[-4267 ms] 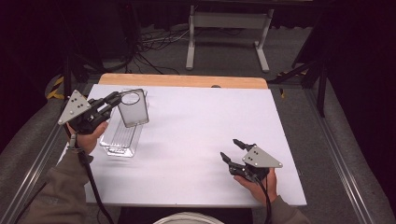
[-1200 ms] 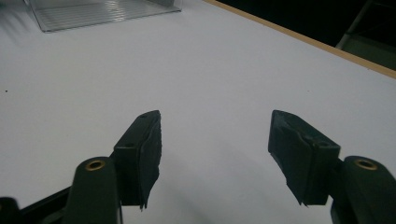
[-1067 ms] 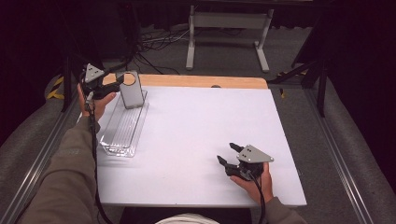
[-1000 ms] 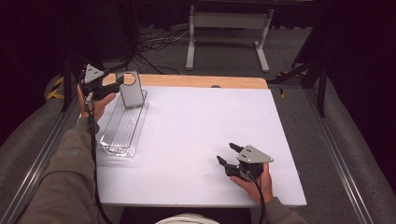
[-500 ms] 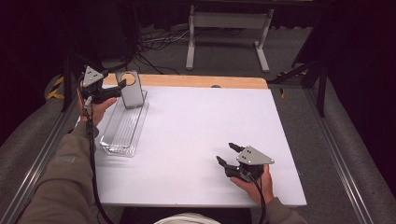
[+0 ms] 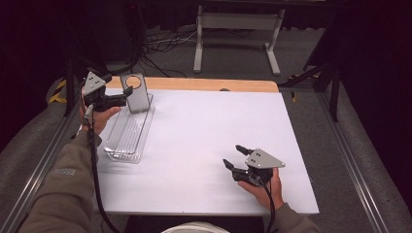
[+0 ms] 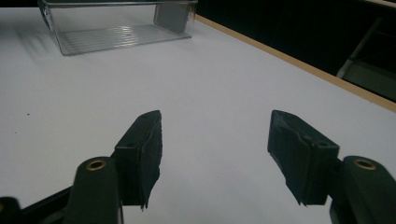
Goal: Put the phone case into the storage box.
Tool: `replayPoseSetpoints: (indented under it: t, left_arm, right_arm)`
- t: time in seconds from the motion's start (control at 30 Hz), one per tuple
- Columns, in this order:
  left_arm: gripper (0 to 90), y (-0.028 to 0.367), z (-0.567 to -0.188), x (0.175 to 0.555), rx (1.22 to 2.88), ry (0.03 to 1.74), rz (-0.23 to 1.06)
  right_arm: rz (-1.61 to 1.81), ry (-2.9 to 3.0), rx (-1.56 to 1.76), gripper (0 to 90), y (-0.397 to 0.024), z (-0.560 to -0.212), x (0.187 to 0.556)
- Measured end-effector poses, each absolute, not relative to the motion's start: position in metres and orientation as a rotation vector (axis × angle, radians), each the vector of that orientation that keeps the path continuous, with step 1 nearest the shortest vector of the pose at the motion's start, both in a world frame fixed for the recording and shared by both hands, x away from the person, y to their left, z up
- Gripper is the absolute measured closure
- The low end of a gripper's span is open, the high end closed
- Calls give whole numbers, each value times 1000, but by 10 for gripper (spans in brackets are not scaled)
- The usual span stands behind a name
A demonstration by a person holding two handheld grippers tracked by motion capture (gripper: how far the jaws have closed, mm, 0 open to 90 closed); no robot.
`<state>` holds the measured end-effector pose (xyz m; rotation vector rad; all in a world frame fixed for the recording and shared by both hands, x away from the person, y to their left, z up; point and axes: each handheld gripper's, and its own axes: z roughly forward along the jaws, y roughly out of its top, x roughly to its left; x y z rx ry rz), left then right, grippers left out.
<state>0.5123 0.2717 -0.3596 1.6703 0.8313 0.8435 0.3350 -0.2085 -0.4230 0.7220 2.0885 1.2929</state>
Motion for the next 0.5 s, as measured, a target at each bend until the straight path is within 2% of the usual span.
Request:
replayPoseSetpoints:
  t: [0.5]
  left_arm:
    - [76,267,-356,484,1651,768,816]
  right_arm:
    - [1362,2110,636,365,-191,-417,350]
